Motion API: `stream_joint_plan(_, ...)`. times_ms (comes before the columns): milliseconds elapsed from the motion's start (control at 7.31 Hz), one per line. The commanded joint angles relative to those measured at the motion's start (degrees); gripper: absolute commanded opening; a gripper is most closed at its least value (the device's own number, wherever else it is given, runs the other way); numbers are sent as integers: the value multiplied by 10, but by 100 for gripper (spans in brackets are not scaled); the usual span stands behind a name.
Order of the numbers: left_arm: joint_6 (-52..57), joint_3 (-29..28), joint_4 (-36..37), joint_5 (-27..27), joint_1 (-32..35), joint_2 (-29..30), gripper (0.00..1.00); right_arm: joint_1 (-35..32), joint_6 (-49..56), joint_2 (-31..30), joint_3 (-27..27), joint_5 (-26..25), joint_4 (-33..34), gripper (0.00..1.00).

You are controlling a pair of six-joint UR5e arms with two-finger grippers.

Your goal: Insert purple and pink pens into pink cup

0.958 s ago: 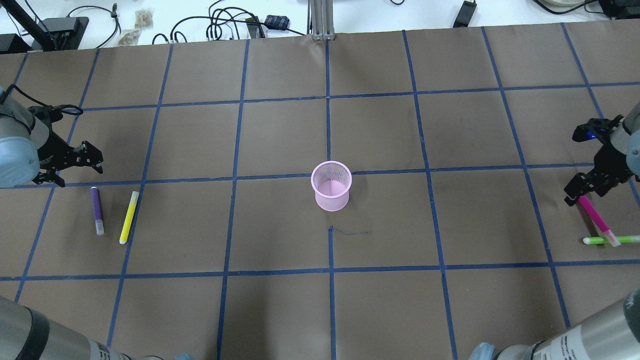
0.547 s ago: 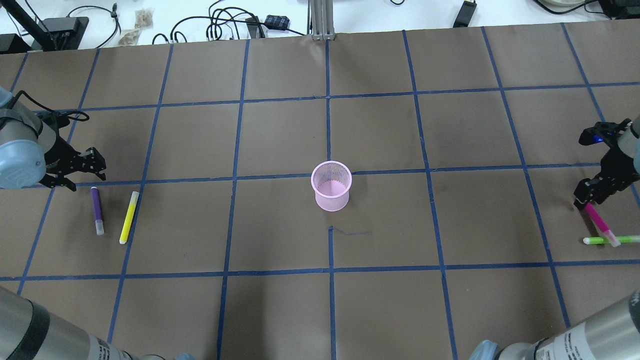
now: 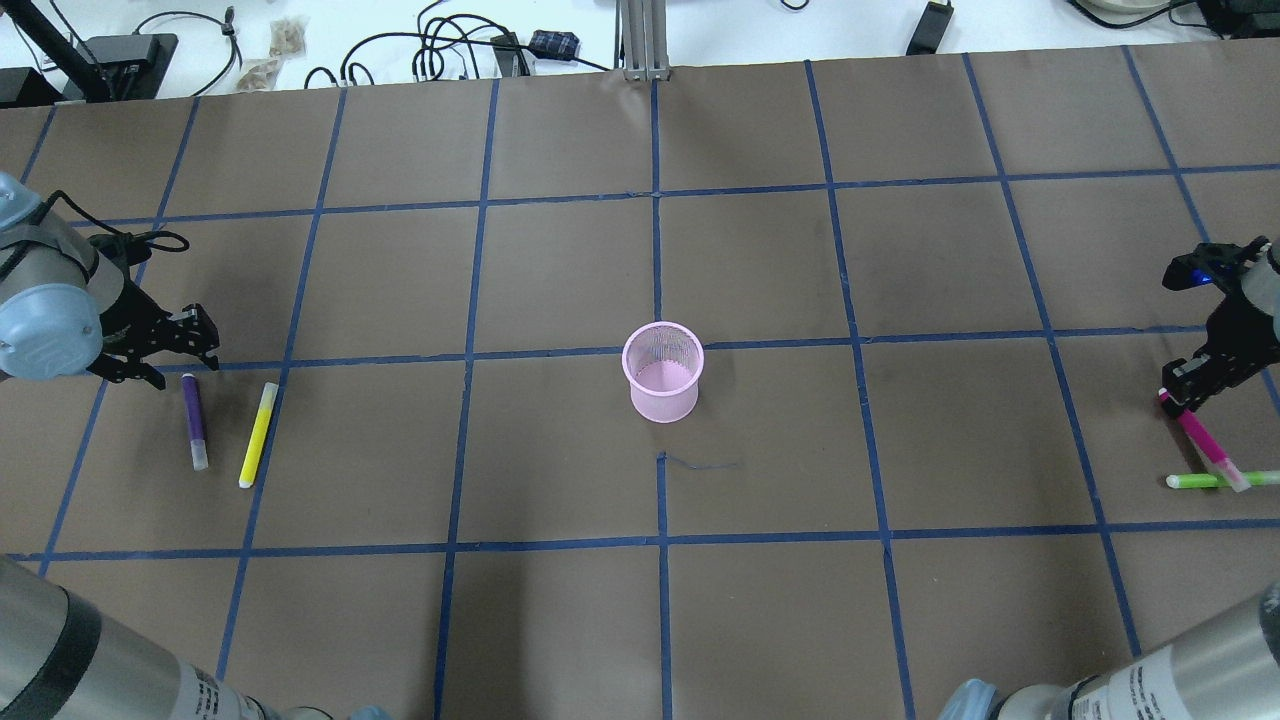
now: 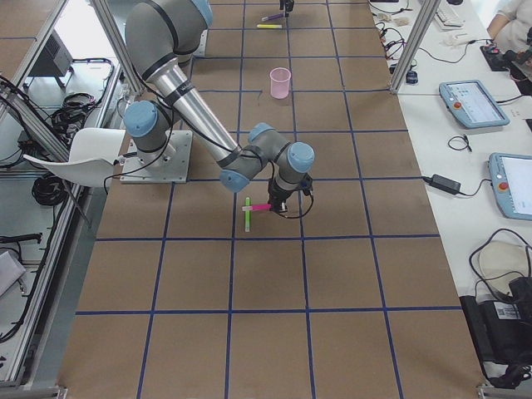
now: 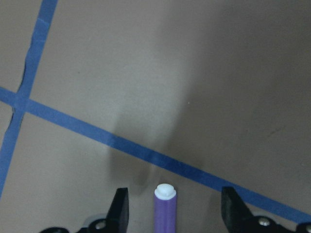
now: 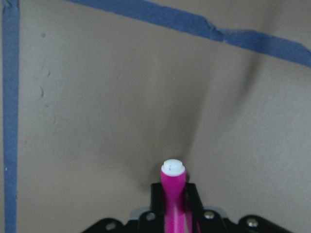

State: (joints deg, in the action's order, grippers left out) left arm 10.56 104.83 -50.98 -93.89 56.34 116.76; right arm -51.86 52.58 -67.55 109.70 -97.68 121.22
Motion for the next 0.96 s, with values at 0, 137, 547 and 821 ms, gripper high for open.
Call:
stream_joint_plan(0, 0, 0, 0, -1, 0, 2, 54, 0, 3, -3, -7, 1, -1, 0)
stream_joint_plan(137, 0, 1, 0, -1, 0, 3, 53, -4, 4, -20, -19, 7, -6, 0)
stream_joint_plan(547, 0, 0, -1, -9, 0, 7, 27, -99, -11, -92, -48, 144, -5, 0)
stream_joint_plan(821, 0, -4, -8, -14, 0, 6, 0, -198, -72, -128, -42, 246, 7, 0)
